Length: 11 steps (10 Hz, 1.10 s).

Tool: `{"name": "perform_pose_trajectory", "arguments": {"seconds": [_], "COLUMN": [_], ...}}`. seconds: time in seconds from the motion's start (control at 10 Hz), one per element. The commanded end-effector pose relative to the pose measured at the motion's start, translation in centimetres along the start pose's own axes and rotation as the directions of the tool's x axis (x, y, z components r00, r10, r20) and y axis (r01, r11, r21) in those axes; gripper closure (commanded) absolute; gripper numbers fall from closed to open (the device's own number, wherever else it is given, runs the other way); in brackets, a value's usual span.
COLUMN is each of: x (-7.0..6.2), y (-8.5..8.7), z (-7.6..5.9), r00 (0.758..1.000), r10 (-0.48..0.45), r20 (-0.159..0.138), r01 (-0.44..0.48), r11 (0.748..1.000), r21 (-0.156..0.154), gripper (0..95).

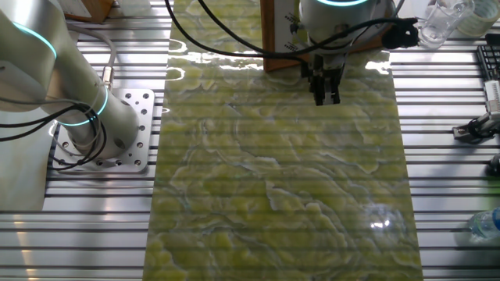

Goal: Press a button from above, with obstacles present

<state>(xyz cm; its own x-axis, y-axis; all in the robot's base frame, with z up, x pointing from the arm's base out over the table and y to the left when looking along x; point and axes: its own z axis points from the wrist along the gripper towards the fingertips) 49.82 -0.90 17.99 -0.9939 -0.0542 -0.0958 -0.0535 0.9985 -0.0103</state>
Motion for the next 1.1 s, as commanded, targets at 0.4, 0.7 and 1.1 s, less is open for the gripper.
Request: {"name": "perform_pose_trajectory", "arguments": {"seconds": [0.4, 0.7, 1.1], "x": [0.02, 0.02, 0.02], "y": [0.01, 0.01, 0.01], "z": [-0.01, -0.01, -0.01], "r00": [1.0, 1.0, 1.0], "r10": [0.004, 0.005, 0.004], "r20": [-0.002, -0.004, -0.008], "r01": [-0.004, -0.005, -0.004], "r11": [1.0, 1.0, 1.0], "r21": [-0.004, -0.006, -0.009], "gripper": [95.0, 95.0, 95.0]}}
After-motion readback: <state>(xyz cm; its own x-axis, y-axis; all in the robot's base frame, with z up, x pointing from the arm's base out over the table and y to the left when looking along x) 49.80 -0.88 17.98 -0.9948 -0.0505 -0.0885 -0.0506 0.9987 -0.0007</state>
